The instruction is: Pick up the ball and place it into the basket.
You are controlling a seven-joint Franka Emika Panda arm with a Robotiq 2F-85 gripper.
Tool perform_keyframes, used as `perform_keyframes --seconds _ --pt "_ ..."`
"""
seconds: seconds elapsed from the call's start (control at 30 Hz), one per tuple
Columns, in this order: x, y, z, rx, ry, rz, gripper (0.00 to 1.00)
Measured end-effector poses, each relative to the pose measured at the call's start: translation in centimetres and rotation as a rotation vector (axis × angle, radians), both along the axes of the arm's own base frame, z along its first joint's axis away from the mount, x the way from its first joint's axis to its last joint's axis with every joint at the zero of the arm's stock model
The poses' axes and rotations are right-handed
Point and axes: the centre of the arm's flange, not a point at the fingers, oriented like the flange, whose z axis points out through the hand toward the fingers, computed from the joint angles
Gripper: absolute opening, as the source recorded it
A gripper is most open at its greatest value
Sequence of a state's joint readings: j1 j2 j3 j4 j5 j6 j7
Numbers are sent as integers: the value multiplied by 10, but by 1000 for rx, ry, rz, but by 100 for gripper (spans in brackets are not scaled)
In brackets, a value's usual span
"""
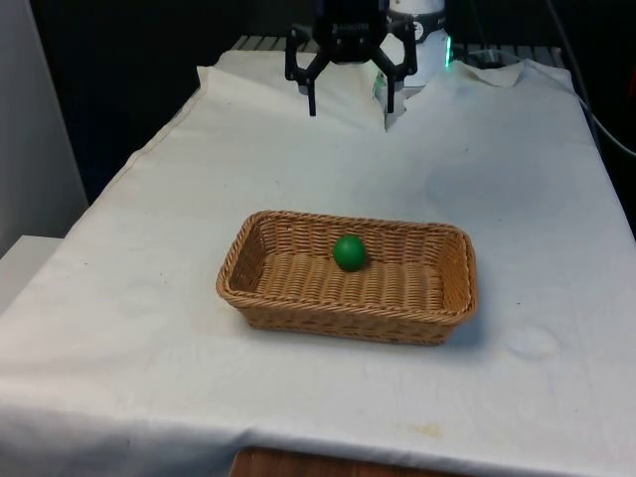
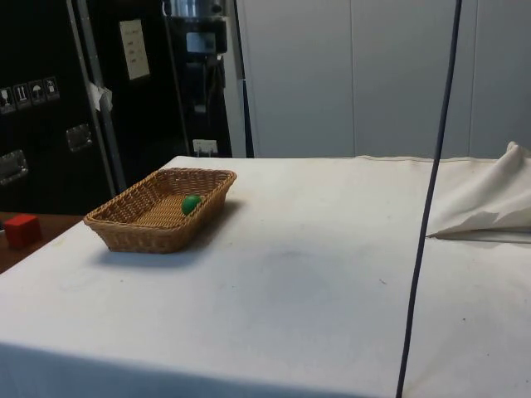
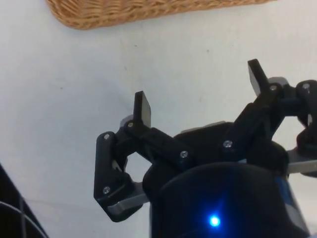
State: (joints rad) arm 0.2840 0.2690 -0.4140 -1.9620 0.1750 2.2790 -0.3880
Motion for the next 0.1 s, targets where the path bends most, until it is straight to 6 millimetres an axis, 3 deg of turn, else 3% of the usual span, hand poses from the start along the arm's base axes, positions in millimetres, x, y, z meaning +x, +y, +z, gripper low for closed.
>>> perform_keyframes --seconds 0.1 --pt "-3 -1 -1 -14 7 -4 100"
